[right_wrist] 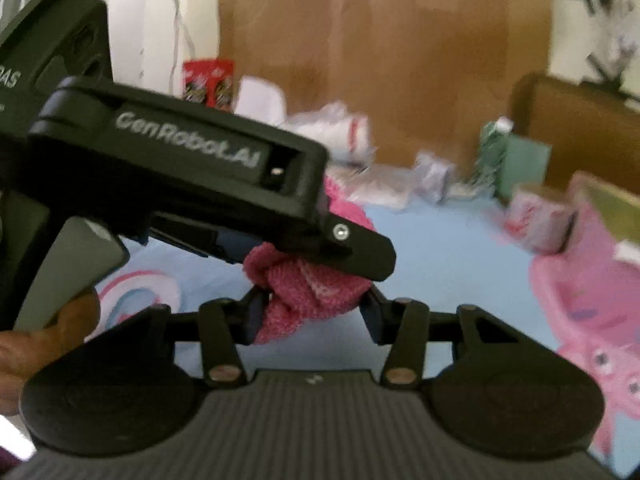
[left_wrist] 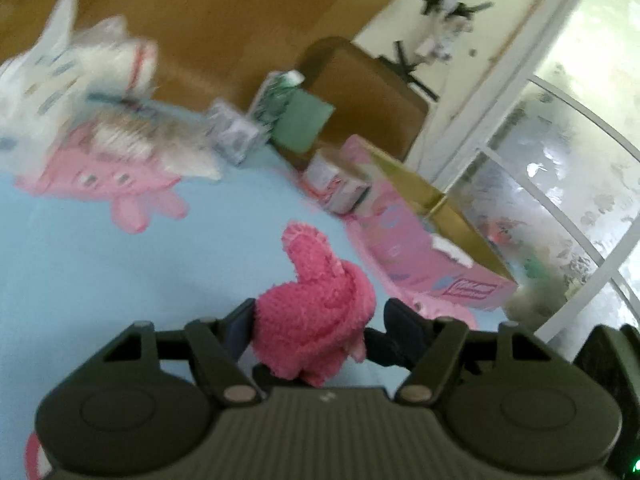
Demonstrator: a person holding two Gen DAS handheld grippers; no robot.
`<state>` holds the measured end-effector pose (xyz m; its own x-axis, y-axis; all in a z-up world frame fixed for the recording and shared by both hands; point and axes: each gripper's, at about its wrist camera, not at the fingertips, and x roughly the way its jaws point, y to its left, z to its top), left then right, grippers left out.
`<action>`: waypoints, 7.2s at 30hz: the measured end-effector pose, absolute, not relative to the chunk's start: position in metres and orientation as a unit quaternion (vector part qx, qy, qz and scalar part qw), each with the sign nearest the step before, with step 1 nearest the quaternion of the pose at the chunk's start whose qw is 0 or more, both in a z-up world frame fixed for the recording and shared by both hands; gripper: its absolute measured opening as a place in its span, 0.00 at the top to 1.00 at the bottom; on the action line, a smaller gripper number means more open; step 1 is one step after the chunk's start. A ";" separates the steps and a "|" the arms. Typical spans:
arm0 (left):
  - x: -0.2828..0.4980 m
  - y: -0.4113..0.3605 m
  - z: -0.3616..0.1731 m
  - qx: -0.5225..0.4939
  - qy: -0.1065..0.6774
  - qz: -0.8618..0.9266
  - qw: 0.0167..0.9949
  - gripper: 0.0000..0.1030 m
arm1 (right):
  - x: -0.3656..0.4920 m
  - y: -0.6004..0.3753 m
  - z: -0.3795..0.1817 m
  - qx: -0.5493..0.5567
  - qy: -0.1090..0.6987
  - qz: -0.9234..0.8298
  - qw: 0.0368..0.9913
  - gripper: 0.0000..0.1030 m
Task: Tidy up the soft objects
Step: 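Carry the pink towel into the tin and open the right gripper, then move the right gripper to the cotton swab pack, then grasp the cotton swab pack with the right gripper and drop it into the tin, then move the right gripper to the white earphone bag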
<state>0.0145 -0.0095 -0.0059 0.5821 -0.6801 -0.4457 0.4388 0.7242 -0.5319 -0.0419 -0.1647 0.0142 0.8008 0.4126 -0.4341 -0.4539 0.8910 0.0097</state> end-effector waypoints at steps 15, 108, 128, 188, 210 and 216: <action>0.063 -0.174 0.056 -0.107 0.292 -0.450 0.837 0.33 | -0.038 -0.291 0.042 -0.023 0.136 0.038 0.990 0.49; 0.031 0.030 -0.017 -0.074 0.302 -0.204 0.928 0.00 | -0.038 -0.181 0.007 -0.020 0.285 0.202 0.937 0.29; 0.025 -0.054 0.007 -0.121 0.359 -0.328 0.865 0.37 | -0.054 -0.186 0.016 -0.041 0.218 0.172 0.960 0.53; 0.065 0.047 -0.017 -0.116 0.256 -0.147 0.949 0.22 | 0.120 -0.184 0.025 -0.032 0.262 0.188 0.946 0.24; 0.069 0.050 -0.020 -0.138 0.268 -0.177 0.937 0.18 | 0.038 -0.186 0.007 -0.027 0.315 0.233 0.920 0.31; 0.062 0.030 -0.018 -0.104 0.286 -0.226 0.925 0.18 | -0.028 -0.215 0.004 0.015 0.300 0.195 0.934 0.31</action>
